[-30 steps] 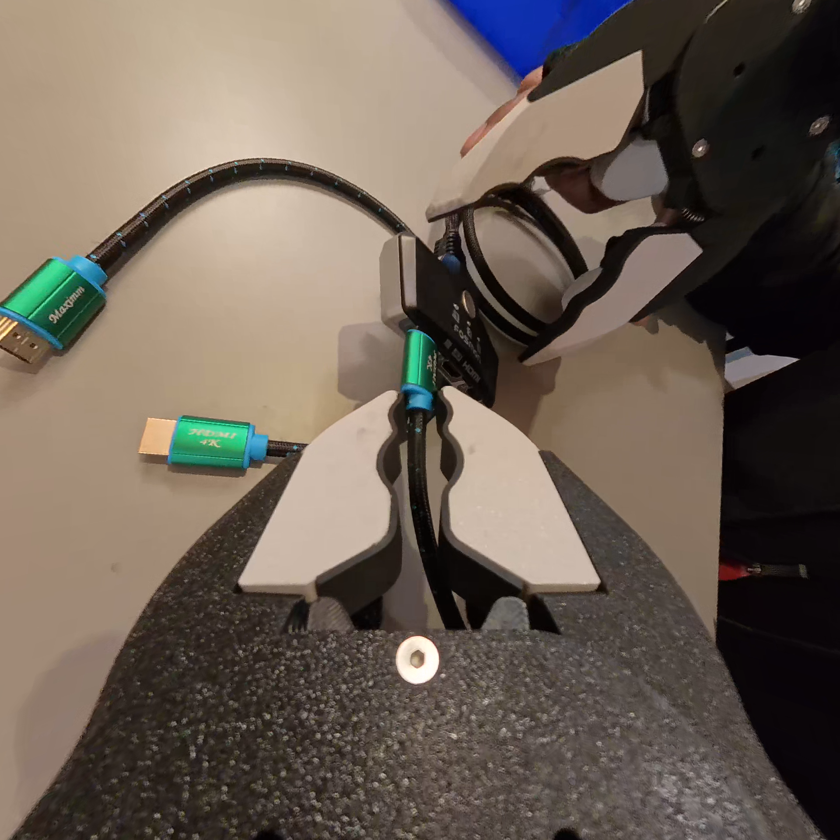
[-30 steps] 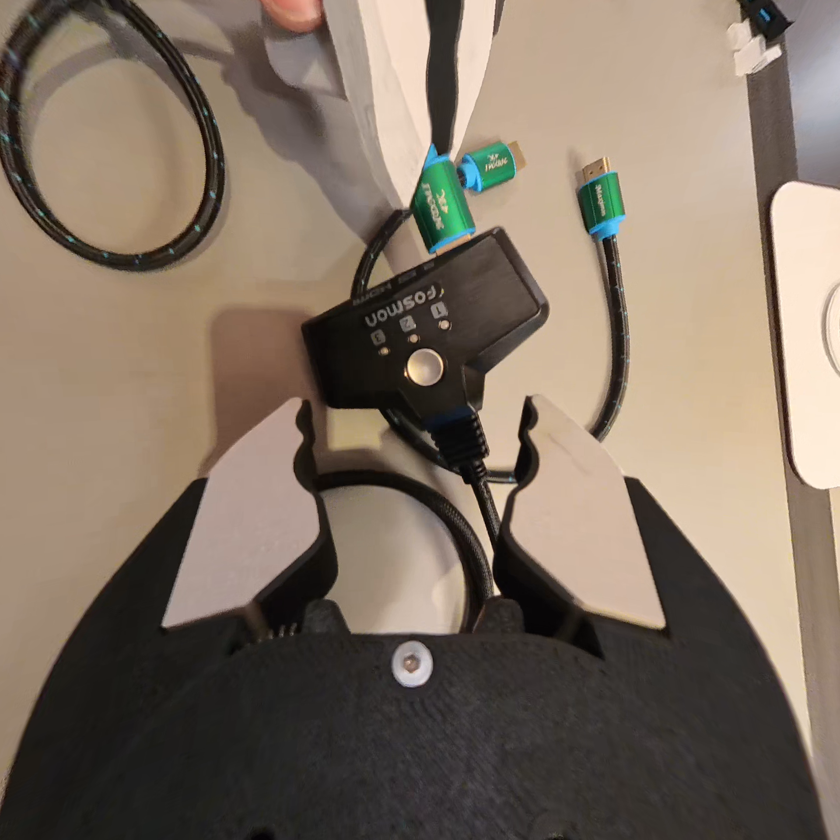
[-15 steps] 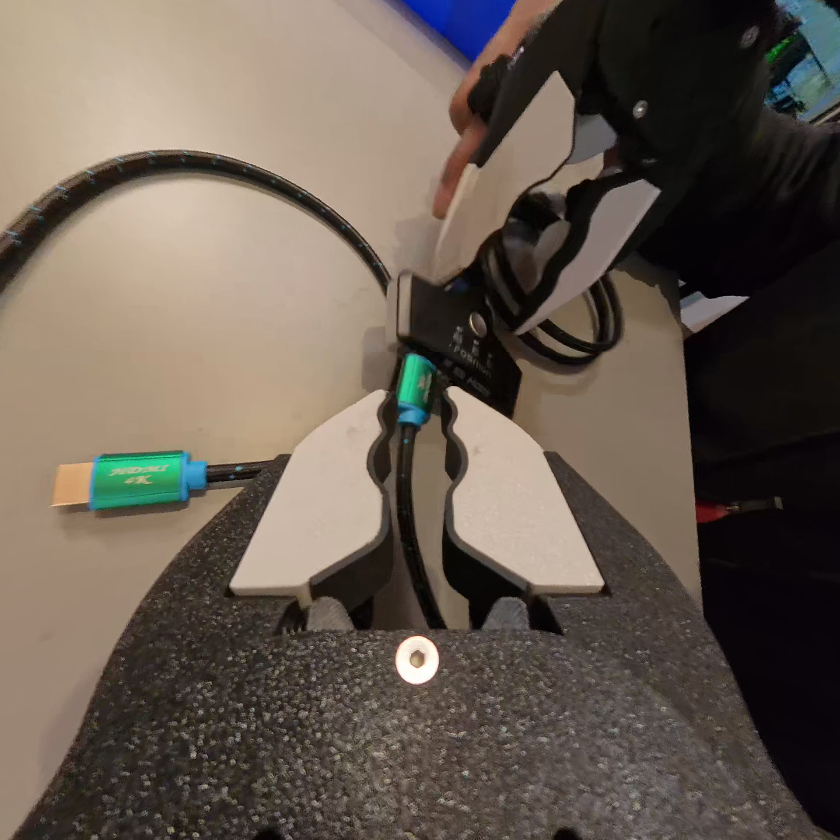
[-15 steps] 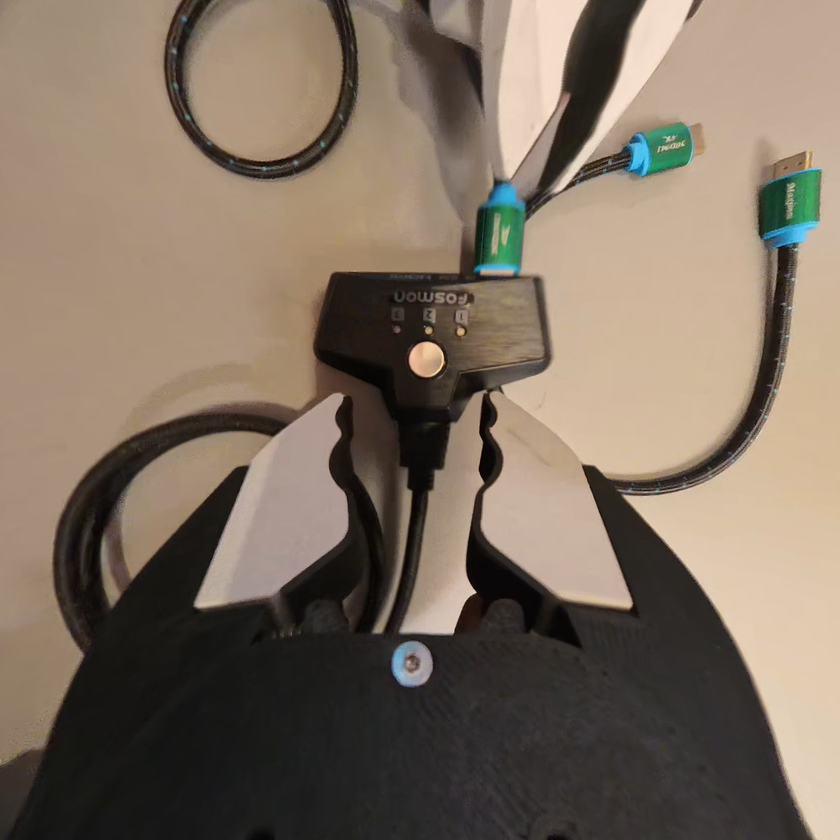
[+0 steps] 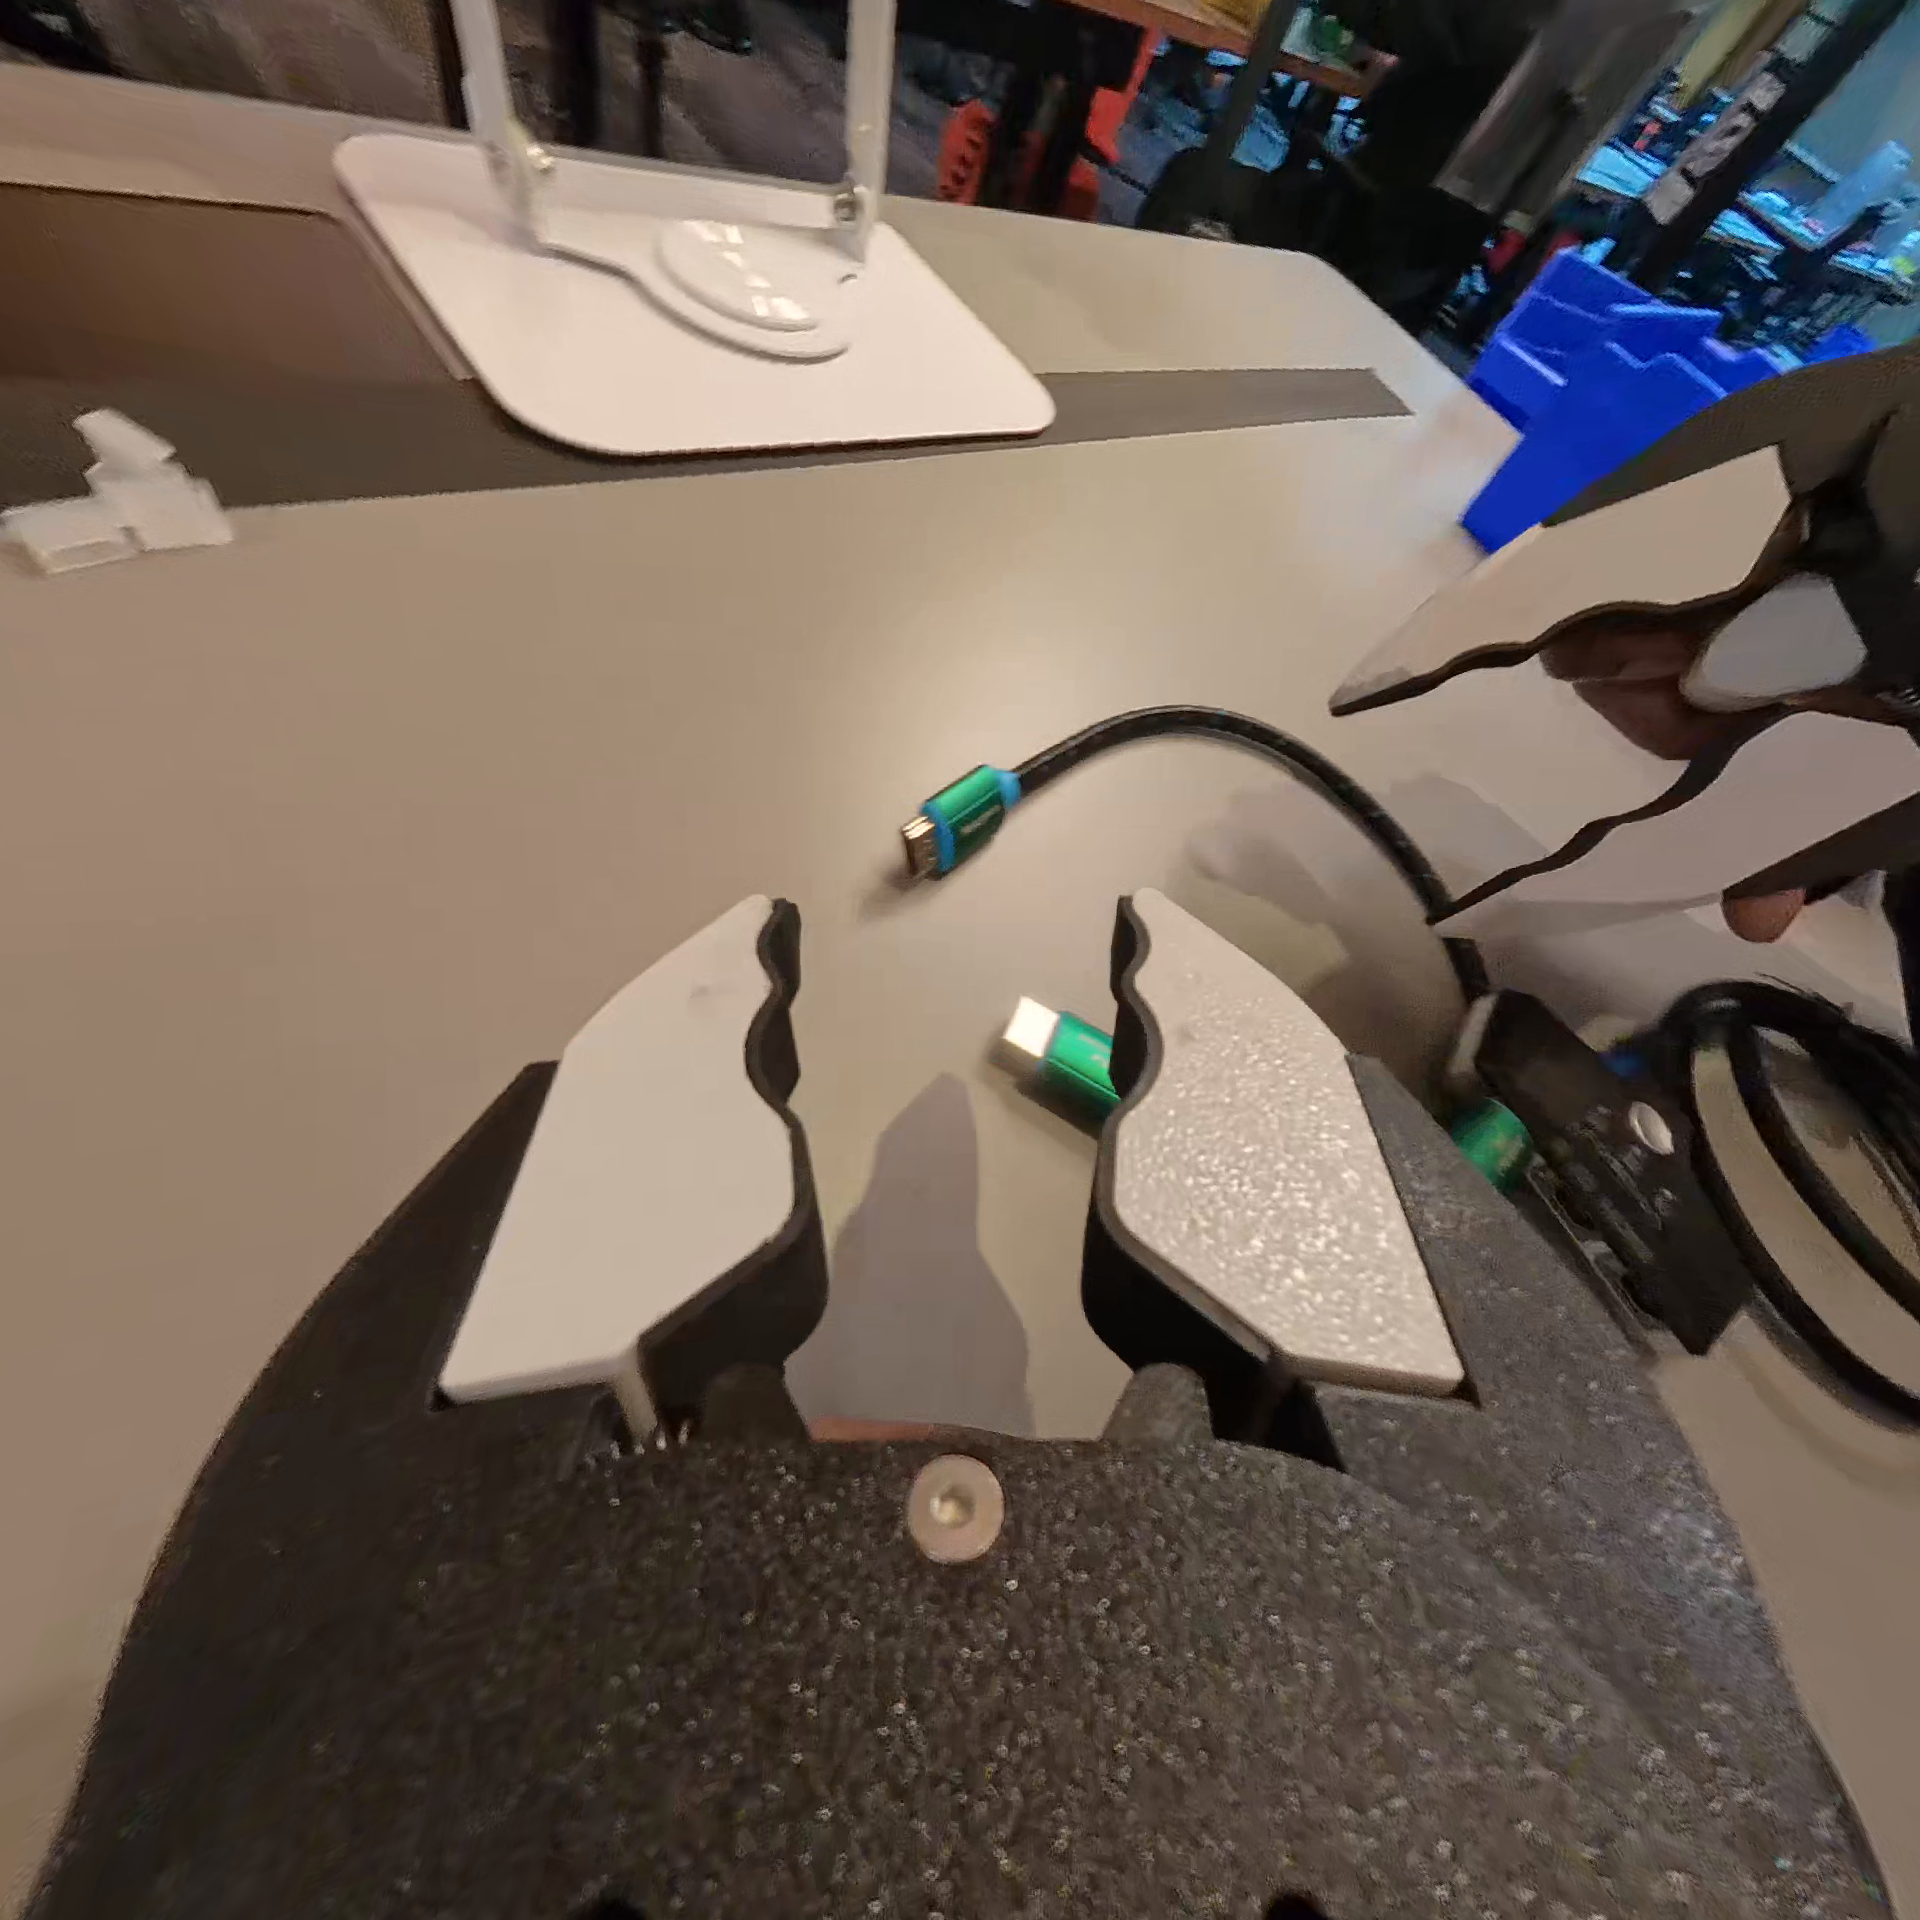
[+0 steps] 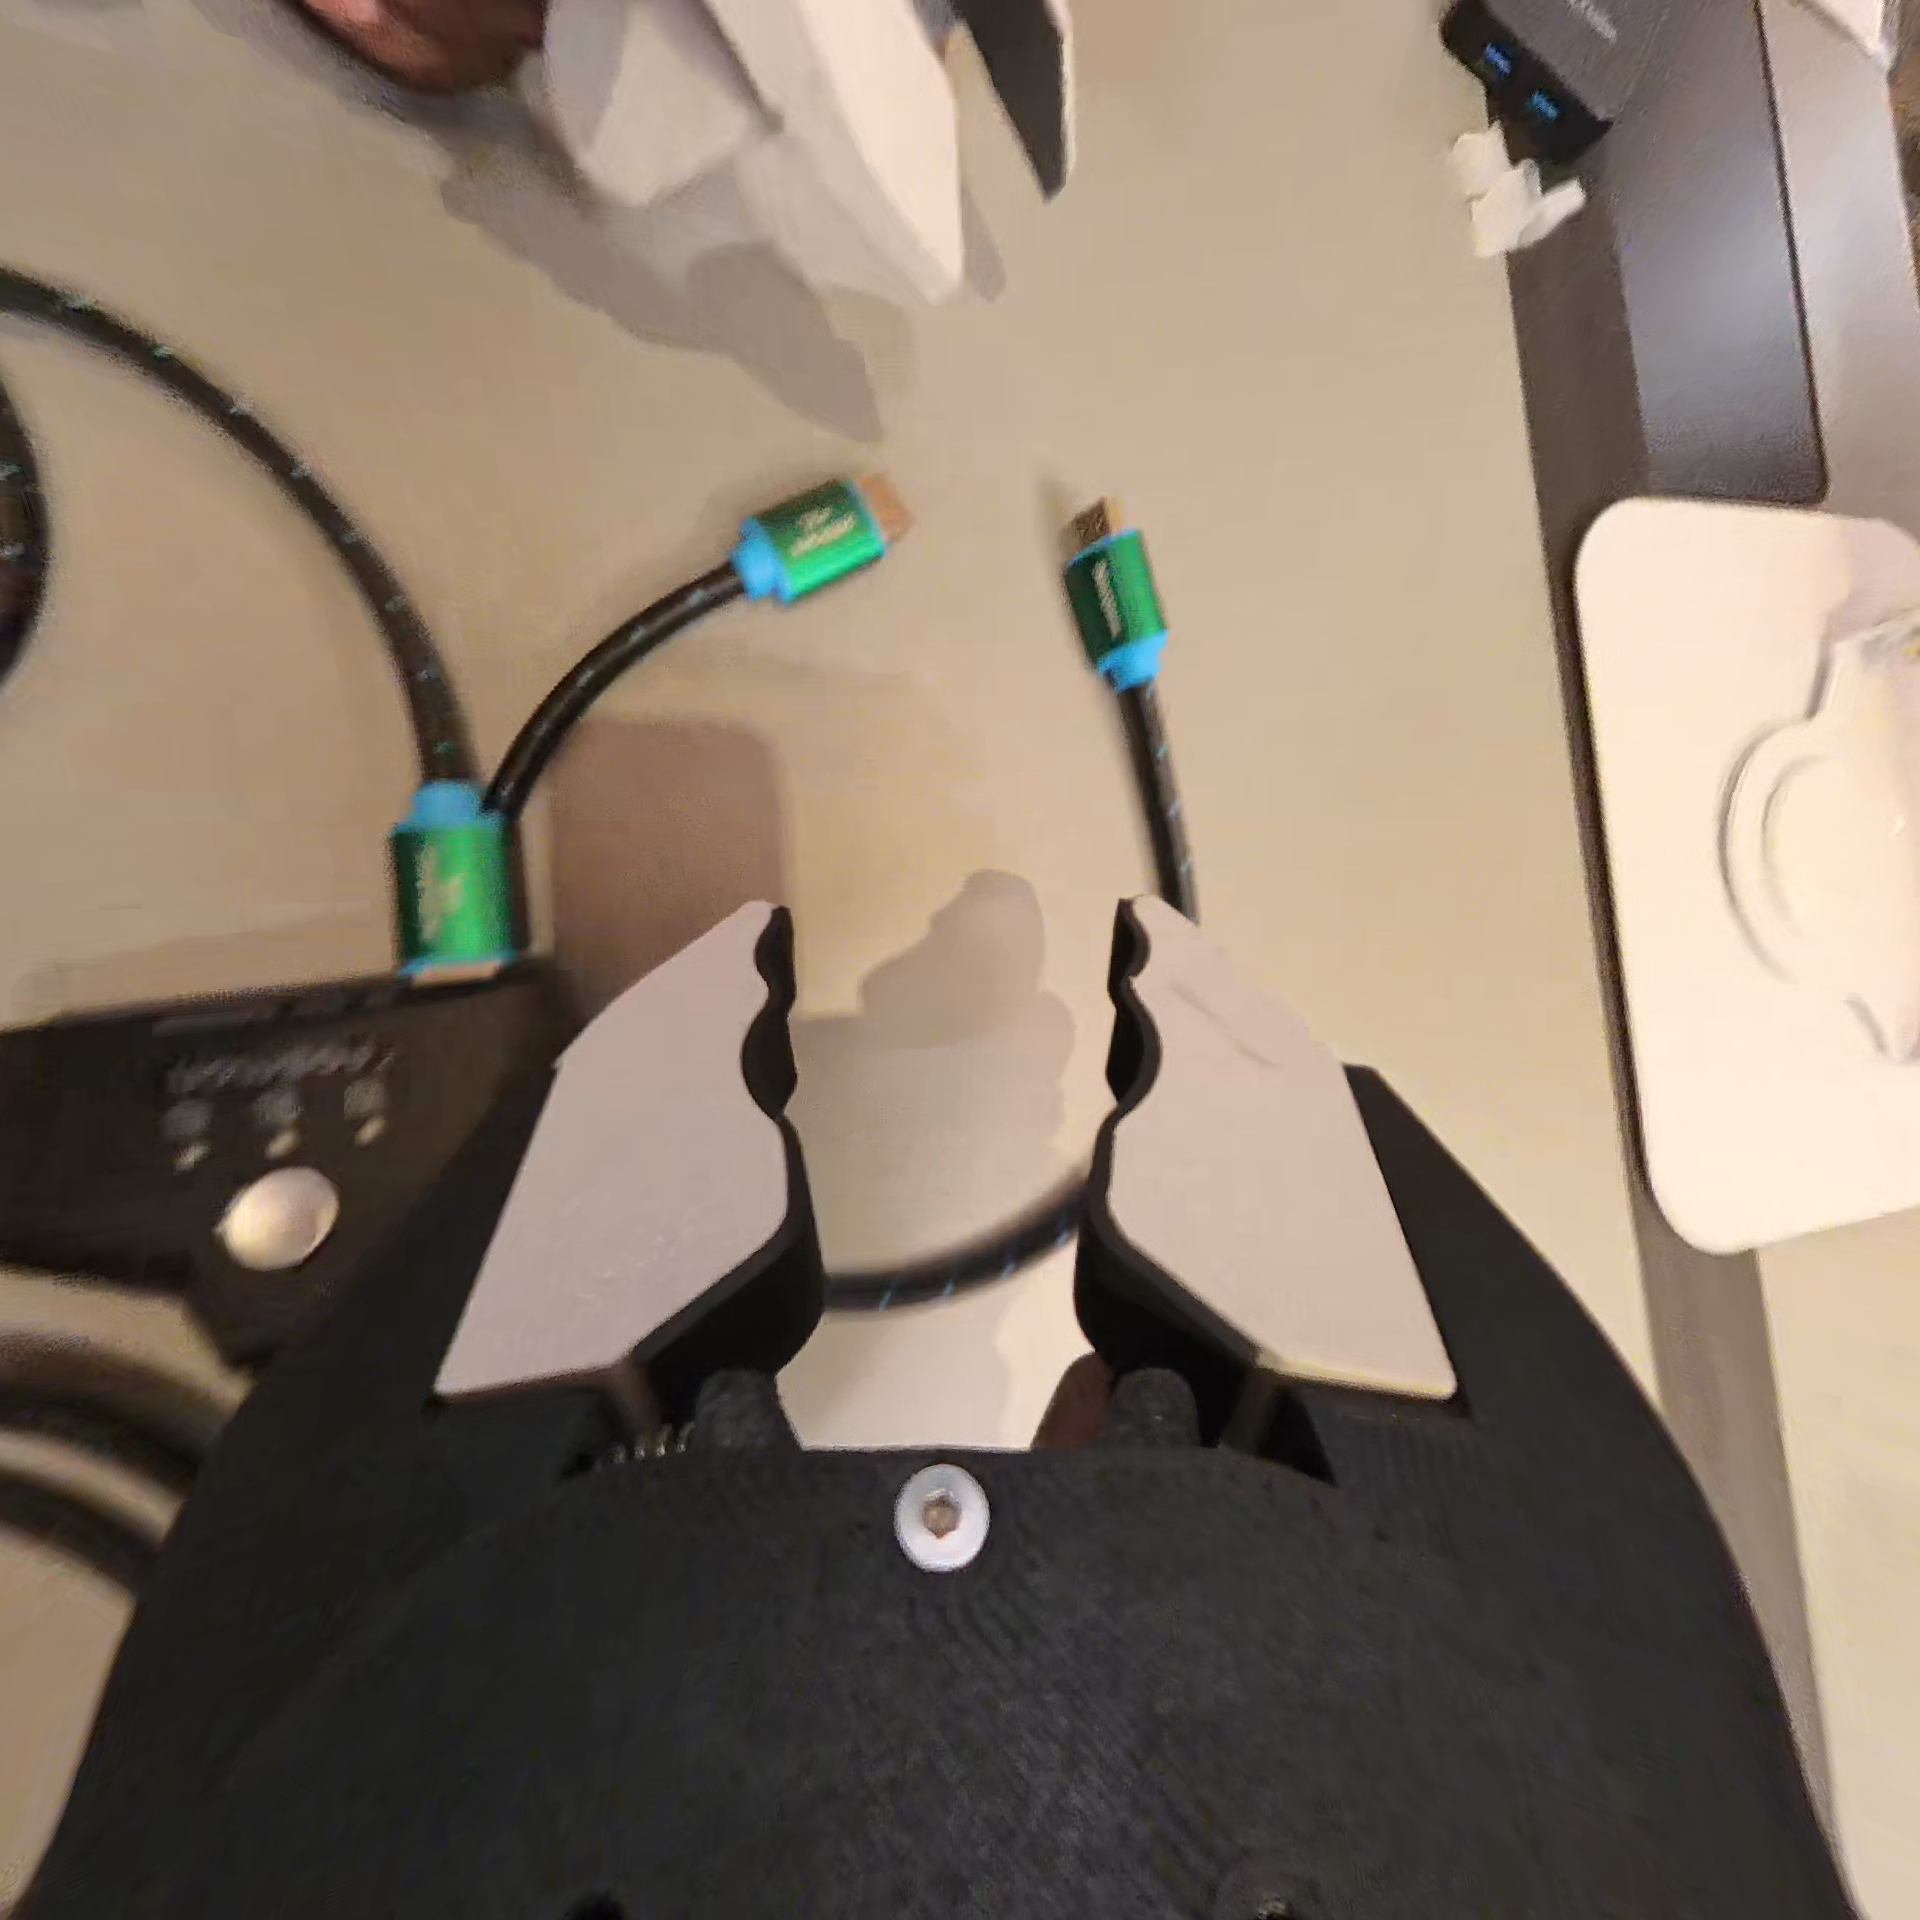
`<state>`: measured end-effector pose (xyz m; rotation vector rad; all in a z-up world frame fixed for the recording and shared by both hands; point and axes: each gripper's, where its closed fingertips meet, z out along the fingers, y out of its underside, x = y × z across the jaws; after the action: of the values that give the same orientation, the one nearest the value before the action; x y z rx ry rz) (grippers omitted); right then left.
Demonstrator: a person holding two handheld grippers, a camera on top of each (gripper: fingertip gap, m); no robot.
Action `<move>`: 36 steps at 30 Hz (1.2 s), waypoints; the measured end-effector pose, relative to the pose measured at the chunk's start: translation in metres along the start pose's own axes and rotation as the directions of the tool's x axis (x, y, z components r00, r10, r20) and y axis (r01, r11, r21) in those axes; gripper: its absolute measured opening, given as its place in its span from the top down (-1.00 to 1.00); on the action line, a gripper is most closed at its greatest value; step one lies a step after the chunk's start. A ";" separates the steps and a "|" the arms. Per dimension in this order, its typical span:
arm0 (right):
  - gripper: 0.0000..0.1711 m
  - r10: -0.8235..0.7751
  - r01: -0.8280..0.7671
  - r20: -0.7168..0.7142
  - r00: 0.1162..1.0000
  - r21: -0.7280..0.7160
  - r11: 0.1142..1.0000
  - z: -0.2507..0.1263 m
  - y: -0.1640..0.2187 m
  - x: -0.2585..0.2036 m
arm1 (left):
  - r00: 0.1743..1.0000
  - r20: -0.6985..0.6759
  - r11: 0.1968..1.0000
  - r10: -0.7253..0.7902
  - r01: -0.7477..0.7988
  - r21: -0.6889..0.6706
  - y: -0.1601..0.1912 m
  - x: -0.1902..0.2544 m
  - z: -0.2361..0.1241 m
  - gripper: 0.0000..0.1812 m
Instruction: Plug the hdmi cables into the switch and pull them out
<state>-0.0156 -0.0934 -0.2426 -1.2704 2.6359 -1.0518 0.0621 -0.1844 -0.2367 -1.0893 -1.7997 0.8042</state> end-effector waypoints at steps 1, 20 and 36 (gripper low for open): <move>0.31 -0.019 0.019 -0.001 1.000 -0.007 1.000 0.010 -0.008 0.006 | 1.000 0.010 0.999 -0.029 0.029 -0.012 0.001 -0.004 0.001 0.34; 0.79 -0.052 0.067 -0.114 0.992 0.133 0.989 0.045 -0.065 0.057 | 0.998 0.003 0.997 -0.064 0.064 0.042 -0.007 -0.008 -0.005 0.38; 0.83 0.107 0.023 -0.106 0.989 0.809 0.588 -0.129 -0.160 0.054 | 0.996 -0.066 0.924 0.060 -0.030 0.382 -0.064 0.020 -0.039 0.42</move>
<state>0.0187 -0.1289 -0.0353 -0.8959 1.7561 -2.0545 0.0695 -0.1891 -0.1596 -0.8926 -1.4772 1.0733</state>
